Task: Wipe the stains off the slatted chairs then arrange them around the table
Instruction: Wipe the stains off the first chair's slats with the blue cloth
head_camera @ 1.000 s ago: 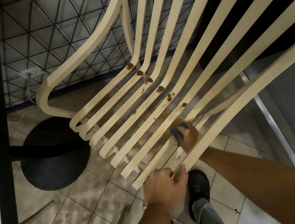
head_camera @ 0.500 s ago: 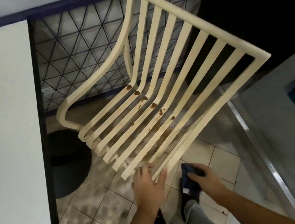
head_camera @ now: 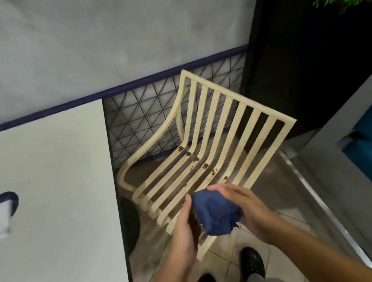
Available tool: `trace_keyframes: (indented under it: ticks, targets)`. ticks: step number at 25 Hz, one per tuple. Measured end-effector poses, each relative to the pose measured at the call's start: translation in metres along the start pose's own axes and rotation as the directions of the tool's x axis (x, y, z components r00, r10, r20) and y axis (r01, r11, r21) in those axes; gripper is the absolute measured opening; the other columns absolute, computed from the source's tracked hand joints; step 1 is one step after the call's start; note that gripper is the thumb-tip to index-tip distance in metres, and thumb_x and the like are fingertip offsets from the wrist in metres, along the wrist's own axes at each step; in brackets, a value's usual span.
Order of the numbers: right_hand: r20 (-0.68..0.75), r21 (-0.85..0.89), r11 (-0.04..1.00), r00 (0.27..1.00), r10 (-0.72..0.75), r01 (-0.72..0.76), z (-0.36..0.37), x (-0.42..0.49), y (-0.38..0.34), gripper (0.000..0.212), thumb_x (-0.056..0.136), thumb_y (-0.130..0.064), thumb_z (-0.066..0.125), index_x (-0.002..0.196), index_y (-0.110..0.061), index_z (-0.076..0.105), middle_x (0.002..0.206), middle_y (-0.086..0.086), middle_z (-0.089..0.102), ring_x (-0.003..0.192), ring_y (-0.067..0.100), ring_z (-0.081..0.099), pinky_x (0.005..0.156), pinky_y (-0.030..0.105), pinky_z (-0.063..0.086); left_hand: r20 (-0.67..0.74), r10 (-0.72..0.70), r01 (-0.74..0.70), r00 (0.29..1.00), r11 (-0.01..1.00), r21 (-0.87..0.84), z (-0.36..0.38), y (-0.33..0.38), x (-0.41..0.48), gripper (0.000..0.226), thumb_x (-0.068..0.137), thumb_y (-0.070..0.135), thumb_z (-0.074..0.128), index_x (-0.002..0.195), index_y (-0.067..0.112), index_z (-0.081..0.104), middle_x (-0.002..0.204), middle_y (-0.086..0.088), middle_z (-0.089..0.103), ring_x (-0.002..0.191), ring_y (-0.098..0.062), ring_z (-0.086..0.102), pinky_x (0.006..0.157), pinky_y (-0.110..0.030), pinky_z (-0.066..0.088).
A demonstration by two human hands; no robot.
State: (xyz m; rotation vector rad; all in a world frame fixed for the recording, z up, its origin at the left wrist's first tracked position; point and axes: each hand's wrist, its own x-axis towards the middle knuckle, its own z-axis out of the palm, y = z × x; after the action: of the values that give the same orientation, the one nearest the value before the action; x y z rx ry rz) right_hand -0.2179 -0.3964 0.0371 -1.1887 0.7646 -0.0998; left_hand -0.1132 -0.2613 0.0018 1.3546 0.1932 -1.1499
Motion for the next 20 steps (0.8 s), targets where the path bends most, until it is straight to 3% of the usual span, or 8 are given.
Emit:
trace_keyframes:
  ticks: [2,4,8,10,12,14,16,20]
  targets:
    - [0.035,-0.042,0.997,0.998,-0.06,0.062,0.017,-0.01,-0.024,0.026,0.097,-0.024,0.065,0.121,-0.034,0.07,0.131,-0.005,0.061,0.117,0.021,0.062,0.09,0.037,0.06,0.053,0.076,-0.073,0.996,0.996,-0.059,-0.004,0.022,-0.018,0.063,0.097,0.061,0.057,0.134,0.01,0.063,0.133,-0.019,0.066,0.119,-0.033,0.067,0.1,-0.046,0.052]
    - [0.064,-0.041,0.993,0.992,-0.104,0.107,0.025,-0.018,-0.046,0.047,0.096,-0.01,0.066,0.134,-0.036,0.059,0.133,-0.004,0.057,0.114,0.021,0.064,0.081,0.032,0.061,0.08,0.16,-0.161,0.984,0.987,-0.004,-0.006,0.044,-0.036,0.051,0.099,0.044,0.057,0.134,0.008,0.062,0.127,-0.014,0.071,0.117,-0.032,0.068,0.096,-0.043,0.054]
    - [0.094,0.011,0.99,0.986,-0.138,0.138,0.031,-0.027,-0.075,0.068,0.089,-0.003,0.073,0.144,-0.034,0.047,0.121,0.002,0.069,0.104,0.018,0.072,0.078,0.033,0.061,0.12,0.284,-0.296,0.951,0.95,0.099,-0.008,0.076,-0.061,0.042,0.087,0.022,0.074,0.126,0.011,0.065,0.117,-0.01,0.075,0.107,-0.028,0.073,0.084,-0.039,0.058]
    - [0.075,-0.148,0.948,0.959,-0.273,0.281,0.032,-0.036,-0.085,0.065,0.093,-0.012,0.072,0.146,-0.037,0.043,0.117,-0.013,0.069,0.11,0.015,0.068,0.081,0.027,0.059,0.099,0.32,-0.33,0.942,0.937,0.112,-0.01,0.087,-0.069,0.037,0.089,0.019,0.072,0.124,0.009,0.066,0.116,-0.012,0.076,0.106,-0.029,0.073,0.084,-0.038,0.057]
    - [0.175,-0.63,0.59,0.832,-0.526,0.505,0.028,-0.042,-0.095,0.066,0.093,-0.039,0.07,0.149,-0.048,0.035,0.131,-0.036,0.045,0.128,0.002,0.049,0.096,0.021,0.05,0.048,0.352,-0.355,0.935,0.928,0.108,-0.013,0.097,-0.075,0.04,0.087,0.026,0.075,0.122,0.009,0.067,0.114,-0.013,0.075,0.105,-0.031,0.073,0.087,-0.041,0.056]
    - [0.423,-0.764,0.231,0.738,-0.526,0.603,0.028,-0.045,-0.103,0.072,0.087,-0.058,0.067,0.148,-0.055,0.029,0.139,-0.041,0.023,0.136,-0.009,0.027,0.107,0.019,0.036,0.007,0.396,-0.392,0.918,0.906,0.157,-0.008,0.107,-0.083,0.046,0.081,0.036,0.079,0.117,0.009,0.068,0.11,-0.012,0.076,0.101,-0.029,0.074,0.084,-0.04,0.058]
    - [0.471,-0.726,0.311,0.773,-0.425,0.614,0.036,-0.045,-0.105,0.081,0.083,-0.067,0.068,0.15,-0.057,0.024,0.147,-0.036,0.017,0.14,-0.009,0.021,0.114,0.024,0.035,0.015,0.45,-0.443,0.893,0.872,0.21,0.001,0.118,-0.092,0.044,0.081,0.039,0.079,0.112,0.008,0.069,0.102,-0.01,0.077,0.094,-0.027,0.075,0.076,-0.035,0.059]
    - [0.31,-0.346,0.809,0.872,-0.38,0.475,0.065,-0.05,-0.097,0.102,0.076,-0.06,0.078,0.154,-0.06,0.011,0.161,-0.027,0.024,0.146,0.002,0.034,0.118,0.039,0.039,0.09,0.516,-0.523,0.852,0.85,0.07,0.023,0.134,-0.111,0.026,0.088,0.027,0.075,0.108,0.01,0.076,0.104,-0.014,0.077,0.097,-0.029,0.074,0.08,-0.036,0.059]
